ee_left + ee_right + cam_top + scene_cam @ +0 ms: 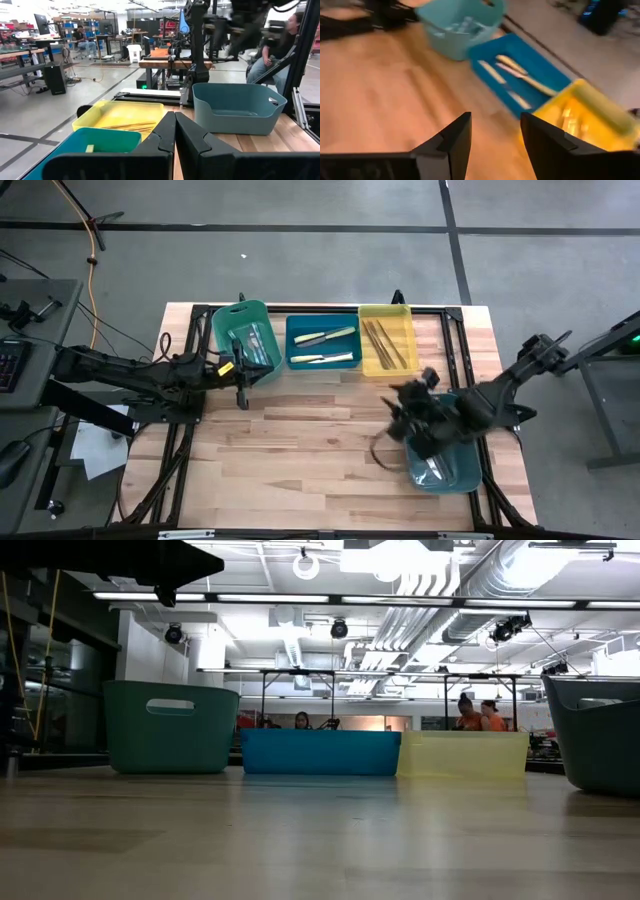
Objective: Sort silverware by color (type)
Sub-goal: Return to Home Position
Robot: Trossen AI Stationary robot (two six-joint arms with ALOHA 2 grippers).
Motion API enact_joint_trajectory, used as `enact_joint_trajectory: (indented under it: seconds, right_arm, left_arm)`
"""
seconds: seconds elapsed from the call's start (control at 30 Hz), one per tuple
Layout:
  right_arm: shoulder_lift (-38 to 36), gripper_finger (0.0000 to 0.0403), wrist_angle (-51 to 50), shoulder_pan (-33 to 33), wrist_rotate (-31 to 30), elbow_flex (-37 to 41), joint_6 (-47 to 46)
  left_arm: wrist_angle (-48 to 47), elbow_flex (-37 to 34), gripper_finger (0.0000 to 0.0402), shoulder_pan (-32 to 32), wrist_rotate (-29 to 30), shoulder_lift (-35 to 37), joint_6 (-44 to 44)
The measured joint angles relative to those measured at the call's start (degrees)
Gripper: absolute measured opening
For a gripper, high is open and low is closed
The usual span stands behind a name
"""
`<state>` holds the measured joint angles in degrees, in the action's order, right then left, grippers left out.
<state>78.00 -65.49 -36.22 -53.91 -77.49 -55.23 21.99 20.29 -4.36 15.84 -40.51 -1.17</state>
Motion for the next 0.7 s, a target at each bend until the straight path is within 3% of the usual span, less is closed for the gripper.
enact_joint_trajectory:
  seconds: [0.13,0.23,0.37,0.53,0.7]
  right_arm:
    - [0.0,0.0167,-0.18,9.4,3.17,3.62,3.61]
    - [0.0,0.0167,1.6,16.44,8.79,8.96,9.21]
    - [-1.6,0.0167,12.66,24.43,14.46,18.27,18.57]
    - [-5.4,0.016,48.96,32.4,29.08,32.92,37.71]
    - [-2.98,0.0092,93.02,38.79,45.38,44.89,49.66]
  left_arm:
    - [-1.63,0.0,0.0,-0.02,0.0,0.0,0.82]
    - [-2.56,0.0,0.0,-0.01,0.0,0.0,0.87]
    - [-2.57,0.0,0.0,-0.16,-0.04,0.19,-0.6]
    - [-3.32,0.04,0.0,-0.61,-0.1,0.9,-3.37]
    - [-3.41,0.04,0.0,-0.61,-0.12,0.94,-7.45]
